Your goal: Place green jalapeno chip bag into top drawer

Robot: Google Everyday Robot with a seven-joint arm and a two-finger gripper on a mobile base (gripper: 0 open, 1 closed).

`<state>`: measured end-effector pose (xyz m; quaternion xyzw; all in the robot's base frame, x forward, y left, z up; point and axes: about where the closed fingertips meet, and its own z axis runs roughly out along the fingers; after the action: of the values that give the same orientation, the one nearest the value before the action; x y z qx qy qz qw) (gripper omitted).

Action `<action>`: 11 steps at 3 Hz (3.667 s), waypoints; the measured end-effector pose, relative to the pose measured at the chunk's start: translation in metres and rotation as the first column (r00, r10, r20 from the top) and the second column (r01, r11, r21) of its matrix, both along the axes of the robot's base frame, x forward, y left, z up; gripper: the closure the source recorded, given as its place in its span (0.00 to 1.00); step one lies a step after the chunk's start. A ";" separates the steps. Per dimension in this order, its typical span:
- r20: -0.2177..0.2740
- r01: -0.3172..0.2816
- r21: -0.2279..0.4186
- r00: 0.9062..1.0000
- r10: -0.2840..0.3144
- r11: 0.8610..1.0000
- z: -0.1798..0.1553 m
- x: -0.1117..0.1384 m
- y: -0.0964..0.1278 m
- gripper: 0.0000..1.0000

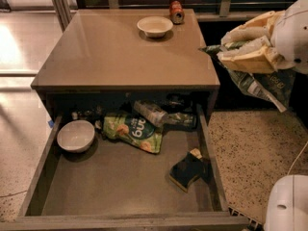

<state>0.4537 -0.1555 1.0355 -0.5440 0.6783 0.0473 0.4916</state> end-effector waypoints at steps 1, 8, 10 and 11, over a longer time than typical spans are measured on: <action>0.027 -0.011 -0.041 1.000 0.012 0.999 0.003 0.003 0.016 1.00; 0.027 -0.149 -0.122 0.988 0.154 0.981 -0.006 -0.099 0.039 1.00; 0.061 -0.176 -0.137 0.981 0.185 0.975 -0.011 -0.152 0.052 1.00; 0.072 -0.192 -0.134 0.977 0.203 0.972 -0.009 -0.150 0.057 1.00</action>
Offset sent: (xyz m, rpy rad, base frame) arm -0.0076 0.0502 -0.0030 -0.1809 -0.0700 0.0757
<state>0.3040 -0.0990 1.0264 -0.6402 0.6011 0.0297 0.4775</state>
